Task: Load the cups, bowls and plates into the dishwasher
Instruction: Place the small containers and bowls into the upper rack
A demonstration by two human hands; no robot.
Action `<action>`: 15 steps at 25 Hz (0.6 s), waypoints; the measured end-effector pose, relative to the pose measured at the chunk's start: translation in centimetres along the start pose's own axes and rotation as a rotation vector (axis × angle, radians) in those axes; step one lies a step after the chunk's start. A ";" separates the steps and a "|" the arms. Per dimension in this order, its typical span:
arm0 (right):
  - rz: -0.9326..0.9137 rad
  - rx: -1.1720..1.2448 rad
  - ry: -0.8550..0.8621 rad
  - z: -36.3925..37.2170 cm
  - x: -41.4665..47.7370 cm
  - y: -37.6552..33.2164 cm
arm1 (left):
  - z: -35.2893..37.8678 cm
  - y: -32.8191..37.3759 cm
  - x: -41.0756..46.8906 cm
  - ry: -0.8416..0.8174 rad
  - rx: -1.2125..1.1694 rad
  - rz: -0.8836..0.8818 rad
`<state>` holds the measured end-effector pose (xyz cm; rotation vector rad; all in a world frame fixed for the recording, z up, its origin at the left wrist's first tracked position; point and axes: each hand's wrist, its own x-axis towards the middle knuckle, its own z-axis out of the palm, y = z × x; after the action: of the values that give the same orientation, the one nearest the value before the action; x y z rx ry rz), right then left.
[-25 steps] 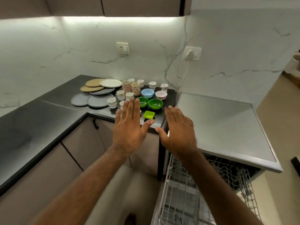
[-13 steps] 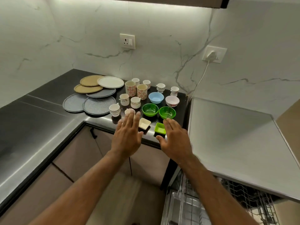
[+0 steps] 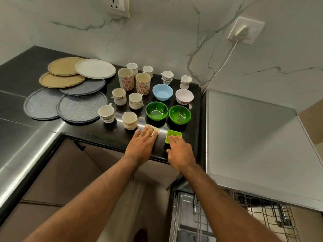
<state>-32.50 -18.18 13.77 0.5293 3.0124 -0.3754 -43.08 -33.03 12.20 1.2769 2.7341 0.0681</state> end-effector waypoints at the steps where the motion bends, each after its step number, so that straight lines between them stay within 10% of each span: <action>1: 0.012 0.014 -0.016 0.5 0.6 0.2 | 0.2 -0.2 0.5 -0.002 0.019 0.014; 15: -0.011 0.009 0.021 2.4 0.3 3.4 | 0.6 0.6 1.1 0.097 0.099 0.072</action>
<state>-31.59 -15.56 10.66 0.5206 3.0363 -0.3864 -43.25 -31.83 11.59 1.4344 2.8041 0.0006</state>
